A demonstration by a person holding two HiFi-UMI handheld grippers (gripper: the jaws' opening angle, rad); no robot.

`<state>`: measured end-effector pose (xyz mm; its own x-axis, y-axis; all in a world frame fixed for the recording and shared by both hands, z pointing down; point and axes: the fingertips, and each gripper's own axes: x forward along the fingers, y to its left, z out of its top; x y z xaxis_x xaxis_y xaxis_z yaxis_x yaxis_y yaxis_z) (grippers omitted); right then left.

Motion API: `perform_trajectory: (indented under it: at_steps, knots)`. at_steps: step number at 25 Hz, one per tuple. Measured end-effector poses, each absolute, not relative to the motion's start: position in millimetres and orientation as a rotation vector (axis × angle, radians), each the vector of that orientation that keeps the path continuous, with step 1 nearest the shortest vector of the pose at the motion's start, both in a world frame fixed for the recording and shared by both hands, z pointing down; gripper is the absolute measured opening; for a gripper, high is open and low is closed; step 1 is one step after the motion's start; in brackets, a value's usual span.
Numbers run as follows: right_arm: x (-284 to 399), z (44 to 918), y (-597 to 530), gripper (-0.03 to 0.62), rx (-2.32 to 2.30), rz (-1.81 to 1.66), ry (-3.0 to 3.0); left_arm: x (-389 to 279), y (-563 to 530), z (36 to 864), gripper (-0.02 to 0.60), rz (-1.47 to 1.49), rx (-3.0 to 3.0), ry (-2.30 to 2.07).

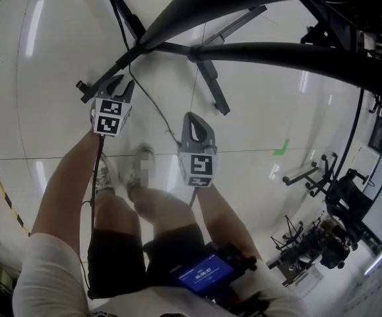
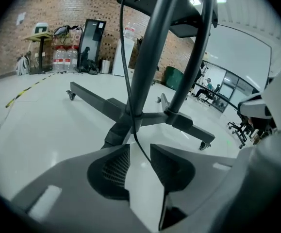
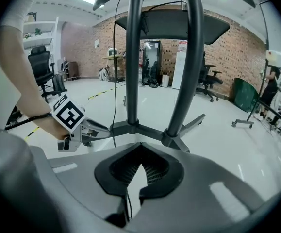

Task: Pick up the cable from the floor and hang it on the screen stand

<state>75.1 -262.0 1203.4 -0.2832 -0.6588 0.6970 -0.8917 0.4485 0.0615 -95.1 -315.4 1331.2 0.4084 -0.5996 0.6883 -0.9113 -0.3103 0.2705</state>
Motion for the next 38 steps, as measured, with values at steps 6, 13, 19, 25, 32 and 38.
perform_trajectory:
  at_steps: [6, 13, 19, 25, 32, 38]
  knots:
    - [90, 1206, -264, 0.014, 1.311, 0.445, -2.018, -88, -334, 1341, 0.124, 0.613, 2.004, -1.32]
    - [88, 1206, -270, 0.014, 1.314, 0.439, -2.029, -92, -341, 1341, 0.034, 0.645, 2.008, -1.332]
    - [79, 1181, -264, 0.014, 1.31, 0.468, -2.032, -97, -318, 1306, 0.018, 0.673, 2.034, -1.282]
    - [62, 1126, -255, 0.014, 1.29, 0.491, -2.045, -108, -302, 1235, 0.018, 0.646, 2.037, -1.287]
    - [44, 1054, -258, 0.014, 1.301, 0.445, -2.084, -130, -290, 1160, 0.018, 0.623, 2.013, -1.334]
    - [32, 995, -265, 0.014, 1.321, 0.41, -2.108, -157, -279, 1097, 0.018, 0.621, 1.994, -1.393]
